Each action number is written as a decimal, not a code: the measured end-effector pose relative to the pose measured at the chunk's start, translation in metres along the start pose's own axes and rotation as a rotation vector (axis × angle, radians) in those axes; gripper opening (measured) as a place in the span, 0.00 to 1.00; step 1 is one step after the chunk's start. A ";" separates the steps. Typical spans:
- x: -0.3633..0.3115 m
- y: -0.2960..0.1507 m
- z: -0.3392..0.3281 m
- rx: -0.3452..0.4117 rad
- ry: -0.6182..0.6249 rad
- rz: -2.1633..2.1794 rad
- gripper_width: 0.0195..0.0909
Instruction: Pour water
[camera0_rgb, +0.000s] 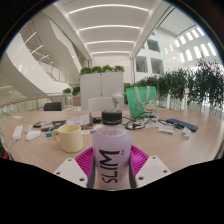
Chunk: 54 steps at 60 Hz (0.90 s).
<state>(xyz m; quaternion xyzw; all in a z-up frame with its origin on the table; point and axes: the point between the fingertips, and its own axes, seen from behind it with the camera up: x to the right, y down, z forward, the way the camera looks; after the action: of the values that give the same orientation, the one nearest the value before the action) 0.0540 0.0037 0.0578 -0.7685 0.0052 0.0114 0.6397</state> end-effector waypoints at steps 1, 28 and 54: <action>0.000 0.001 0.002 -0.014 -0.002 0.006 0.37; -0.004 -0.200 0.078 0.021 0.079 -0.847 0.30; -0.064 -0.120 0.153 -0.179 -0.019 -2.396 0.30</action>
<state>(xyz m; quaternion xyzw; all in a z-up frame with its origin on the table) -0.0087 0.1757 0.1493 -0.3264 -0.7183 -0.5849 0.1882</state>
